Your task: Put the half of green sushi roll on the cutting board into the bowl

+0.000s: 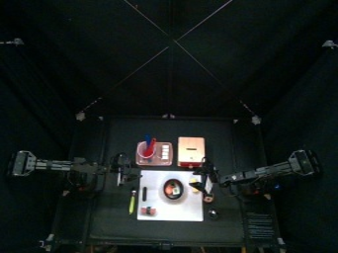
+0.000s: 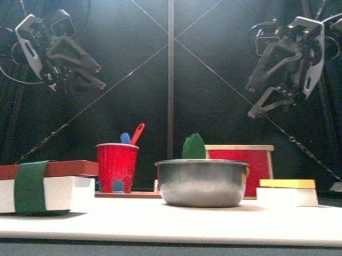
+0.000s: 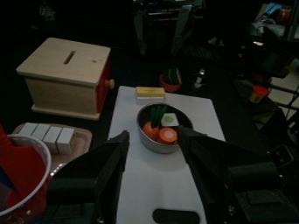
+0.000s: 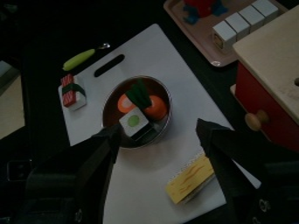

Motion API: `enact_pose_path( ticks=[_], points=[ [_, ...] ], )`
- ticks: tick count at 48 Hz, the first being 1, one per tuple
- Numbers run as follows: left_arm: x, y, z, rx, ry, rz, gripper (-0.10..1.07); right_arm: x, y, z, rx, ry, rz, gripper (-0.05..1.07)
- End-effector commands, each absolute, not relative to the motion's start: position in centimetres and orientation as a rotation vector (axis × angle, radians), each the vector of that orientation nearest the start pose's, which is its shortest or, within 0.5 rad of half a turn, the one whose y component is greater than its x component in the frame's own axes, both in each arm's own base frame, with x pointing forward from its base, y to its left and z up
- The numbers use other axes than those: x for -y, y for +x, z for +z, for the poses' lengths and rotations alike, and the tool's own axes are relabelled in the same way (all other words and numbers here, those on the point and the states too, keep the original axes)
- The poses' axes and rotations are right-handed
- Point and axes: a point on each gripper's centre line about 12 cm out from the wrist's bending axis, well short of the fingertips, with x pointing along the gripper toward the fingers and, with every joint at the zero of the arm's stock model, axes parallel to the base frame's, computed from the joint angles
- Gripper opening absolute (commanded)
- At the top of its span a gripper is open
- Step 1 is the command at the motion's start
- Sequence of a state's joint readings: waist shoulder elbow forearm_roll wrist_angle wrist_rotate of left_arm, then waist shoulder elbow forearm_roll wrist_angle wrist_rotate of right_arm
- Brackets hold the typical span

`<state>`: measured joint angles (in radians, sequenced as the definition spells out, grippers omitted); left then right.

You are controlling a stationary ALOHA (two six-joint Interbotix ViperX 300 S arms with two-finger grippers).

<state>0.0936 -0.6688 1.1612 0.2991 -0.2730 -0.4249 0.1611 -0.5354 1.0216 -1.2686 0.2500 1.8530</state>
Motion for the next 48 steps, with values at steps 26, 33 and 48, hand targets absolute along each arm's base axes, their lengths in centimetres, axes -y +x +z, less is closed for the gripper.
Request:
enact_pose_path(
  ticks=[26, 33, 48],
  points=[
    [-1.7, 23.7, 22.1, -0.280, -0.178, 0.062, 0.84, -1.2, 26.9, 20.3, -0.556, 0.501, -0.289, 0.98],
    [-1.8, 23.7, 22.1, -0.284, -0.203, 0.074, 0.84, -1.2, 26.9, 20.3, -0.556, 0.501, -0.289, 0.98],
    [-1.9, 23.6, 21.9, -0.294, -0.204, 0.080, 0.84, -1.4, 26.9, 20.2, -0.559, 0.510, -0.286, 0.98]
  ],
)
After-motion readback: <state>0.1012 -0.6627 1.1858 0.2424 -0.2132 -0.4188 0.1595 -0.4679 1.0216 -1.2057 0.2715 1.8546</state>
